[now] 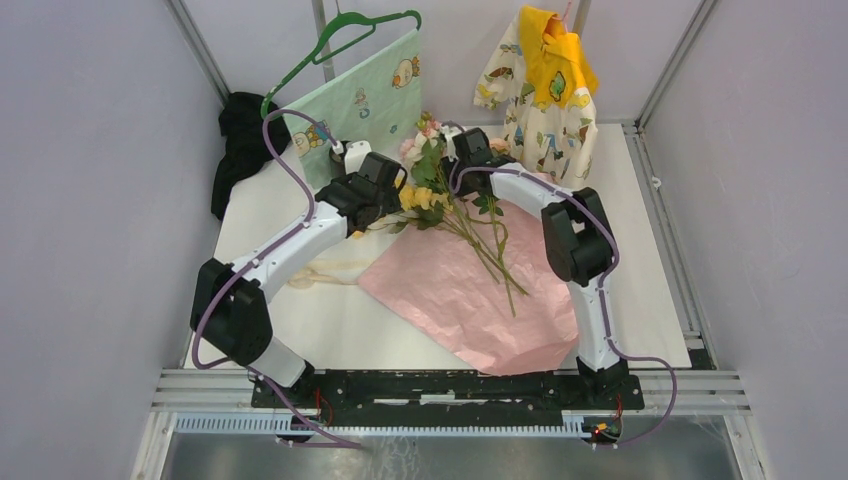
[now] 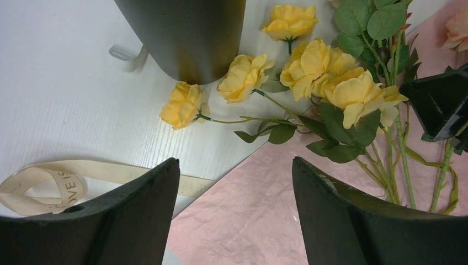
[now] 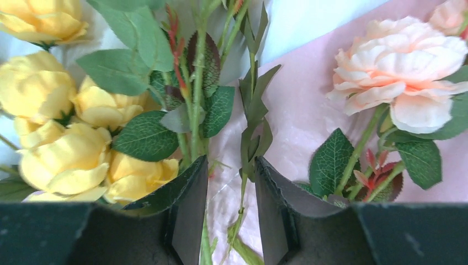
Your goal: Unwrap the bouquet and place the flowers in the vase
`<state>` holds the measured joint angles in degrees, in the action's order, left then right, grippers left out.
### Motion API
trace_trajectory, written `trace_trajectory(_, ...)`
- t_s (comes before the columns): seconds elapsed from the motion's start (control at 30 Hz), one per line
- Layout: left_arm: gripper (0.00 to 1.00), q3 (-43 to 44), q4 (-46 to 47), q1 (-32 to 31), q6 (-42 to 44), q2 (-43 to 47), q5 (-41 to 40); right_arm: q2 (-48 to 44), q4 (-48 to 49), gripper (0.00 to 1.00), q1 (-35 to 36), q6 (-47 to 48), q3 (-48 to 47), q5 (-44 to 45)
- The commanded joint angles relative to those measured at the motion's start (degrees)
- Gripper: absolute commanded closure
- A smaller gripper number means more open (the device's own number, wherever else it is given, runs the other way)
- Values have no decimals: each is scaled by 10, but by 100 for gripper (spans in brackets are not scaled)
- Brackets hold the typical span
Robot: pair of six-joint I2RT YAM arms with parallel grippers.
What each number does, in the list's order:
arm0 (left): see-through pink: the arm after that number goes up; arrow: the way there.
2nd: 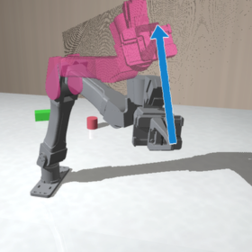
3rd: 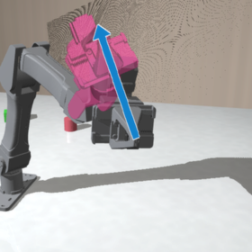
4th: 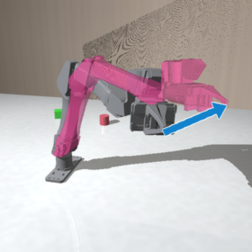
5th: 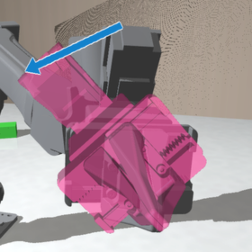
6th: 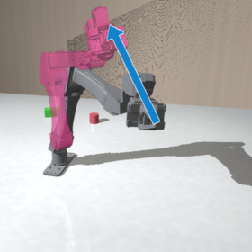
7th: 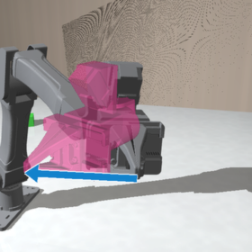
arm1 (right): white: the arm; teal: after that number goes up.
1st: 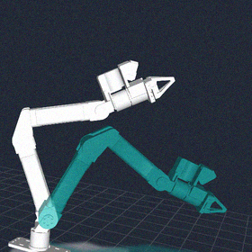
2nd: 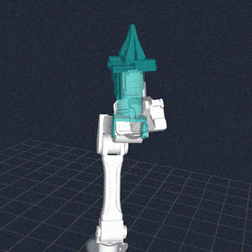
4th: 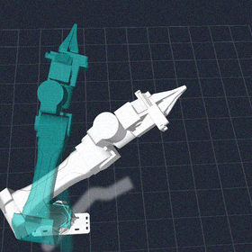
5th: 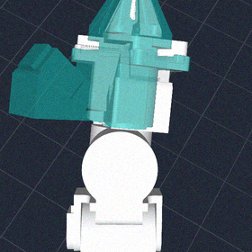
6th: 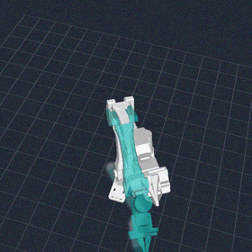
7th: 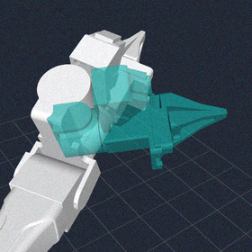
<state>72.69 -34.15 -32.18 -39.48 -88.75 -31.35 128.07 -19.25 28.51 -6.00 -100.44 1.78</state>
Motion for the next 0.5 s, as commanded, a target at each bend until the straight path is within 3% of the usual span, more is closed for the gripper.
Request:
trace_trajectory(0.0,20,4,17,4,-8,-6,-7,-73,39,58,8,-7,12,25)
trace_trajectory(0.13,20,2,18,5,-11,-4,-11,-126,76,58,21,17,59,30)
trace_trajectory(0.27,19,-2,-6,13,-58,12,-56,-138,49,58,53,78,45,-14)
trace_trajectory(0.47,18,-50,-25,32,-146,115,-138,-138,34,58,122,151,80,-11)
